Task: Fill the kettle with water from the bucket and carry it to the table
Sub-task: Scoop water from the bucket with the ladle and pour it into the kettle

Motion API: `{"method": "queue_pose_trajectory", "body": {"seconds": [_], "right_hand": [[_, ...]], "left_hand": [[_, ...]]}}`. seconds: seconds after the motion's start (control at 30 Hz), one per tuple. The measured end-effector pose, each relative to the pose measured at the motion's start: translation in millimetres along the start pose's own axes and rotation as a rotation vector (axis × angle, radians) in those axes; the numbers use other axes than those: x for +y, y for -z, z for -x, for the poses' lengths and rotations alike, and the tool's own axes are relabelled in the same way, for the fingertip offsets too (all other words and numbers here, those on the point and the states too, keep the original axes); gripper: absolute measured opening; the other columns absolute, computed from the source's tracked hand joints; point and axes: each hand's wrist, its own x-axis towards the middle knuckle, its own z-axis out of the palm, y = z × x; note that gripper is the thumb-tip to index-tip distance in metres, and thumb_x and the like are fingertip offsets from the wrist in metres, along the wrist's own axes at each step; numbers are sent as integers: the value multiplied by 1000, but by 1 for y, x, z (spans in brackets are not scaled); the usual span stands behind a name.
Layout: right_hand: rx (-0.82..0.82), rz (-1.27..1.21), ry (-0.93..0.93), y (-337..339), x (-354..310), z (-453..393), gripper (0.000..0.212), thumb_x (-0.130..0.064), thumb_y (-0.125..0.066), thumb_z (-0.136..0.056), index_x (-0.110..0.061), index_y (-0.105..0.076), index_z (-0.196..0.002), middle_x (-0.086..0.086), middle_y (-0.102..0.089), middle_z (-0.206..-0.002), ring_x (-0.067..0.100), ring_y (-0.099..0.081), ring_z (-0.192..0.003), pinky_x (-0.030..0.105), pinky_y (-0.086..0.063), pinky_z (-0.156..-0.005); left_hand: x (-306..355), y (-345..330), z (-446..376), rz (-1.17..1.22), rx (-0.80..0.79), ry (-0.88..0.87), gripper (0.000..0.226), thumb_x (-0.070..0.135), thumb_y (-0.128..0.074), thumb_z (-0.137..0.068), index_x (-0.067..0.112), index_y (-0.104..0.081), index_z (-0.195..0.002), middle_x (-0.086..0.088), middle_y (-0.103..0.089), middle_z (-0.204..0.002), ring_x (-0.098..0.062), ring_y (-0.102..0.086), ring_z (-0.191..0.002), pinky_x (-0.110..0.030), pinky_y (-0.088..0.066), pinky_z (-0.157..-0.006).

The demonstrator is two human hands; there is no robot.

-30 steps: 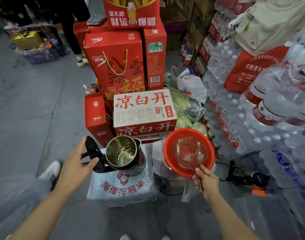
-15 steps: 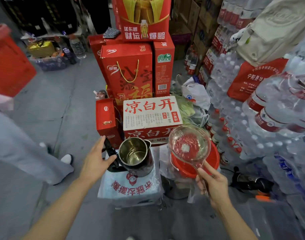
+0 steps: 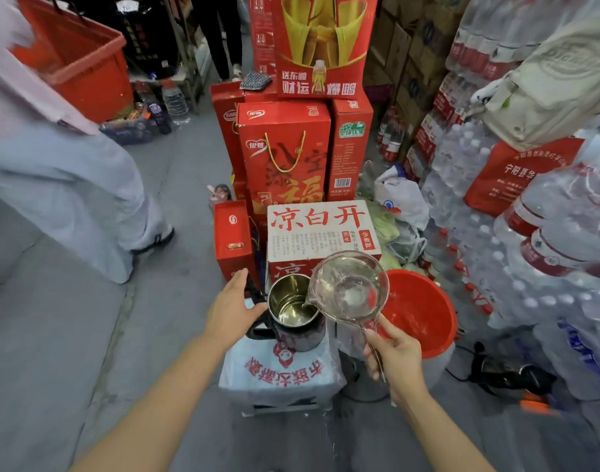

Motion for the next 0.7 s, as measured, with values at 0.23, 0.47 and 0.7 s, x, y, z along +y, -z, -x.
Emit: {"method": "queue_pose_trajectory", "body": {"seconds": [0.23,0.47,0.7], "right_hand": [[66,148,64,-16,3,-4,55,-4,-64,-93,-24,-50,-142,9,-57,-56,19,-41,-41,26,-38,-40],[134,252,106,-23,8,-13,55,-10,-66,-92,-37,-52,-138,3,-58,-53,21,-44,-46,31,-41,-49],[201,529,191,-30,9,-19,54,-21,-65,-92,-54,-50,-133,5,-64,-55,13,-54,-49,44,-60,-52]], "left_hand": [[4,1,1,-5,-6,-20,88,32,-74,-84,12,-25,-154,-10,-35,-158,-28,-41,-140,-43,-38,-112],[1,1,0,27,-2,-43,89,33,-74,-84,13,-24,-154,-8,-30,-161,-27,-34,-145,-41,-34,-115],[-1,1,1,41,-1,-45,88,34,-73,-85,15,-23,-155,-6,-28,-162,-25,-33,-145,-41,-34,-115]]}}
